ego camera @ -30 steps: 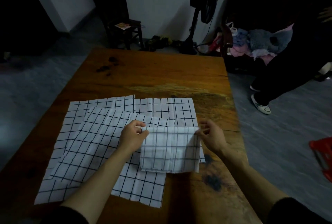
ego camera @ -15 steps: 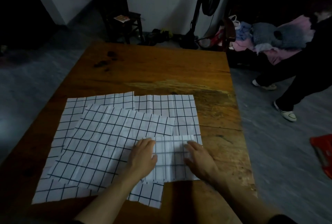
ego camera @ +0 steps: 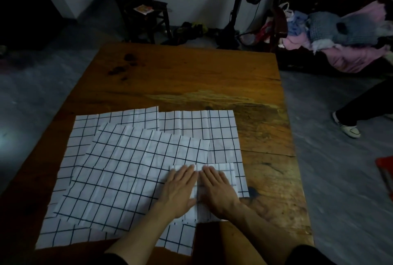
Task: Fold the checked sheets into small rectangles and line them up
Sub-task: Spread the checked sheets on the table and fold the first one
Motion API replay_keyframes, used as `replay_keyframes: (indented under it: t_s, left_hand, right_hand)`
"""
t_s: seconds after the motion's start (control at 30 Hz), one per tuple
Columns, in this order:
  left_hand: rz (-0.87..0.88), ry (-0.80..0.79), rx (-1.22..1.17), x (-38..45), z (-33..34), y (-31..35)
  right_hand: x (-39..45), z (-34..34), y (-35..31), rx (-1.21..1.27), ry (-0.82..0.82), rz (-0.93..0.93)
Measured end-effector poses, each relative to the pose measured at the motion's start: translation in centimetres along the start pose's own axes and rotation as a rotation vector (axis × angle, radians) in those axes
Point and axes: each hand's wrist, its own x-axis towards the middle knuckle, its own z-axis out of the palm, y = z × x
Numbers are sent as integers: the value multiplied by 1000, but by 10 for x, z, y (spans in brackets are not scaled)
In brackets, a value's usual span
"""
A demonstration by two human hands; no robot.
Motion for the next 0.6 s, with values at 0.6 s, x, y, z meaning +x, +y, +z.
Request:
replay_keyframes:
  t_s: [0.6]
  left_hand:
    - [-96,257,-23,8,-9,-25]
  right_hand:
    - [-7,-20,62,182,232,107]
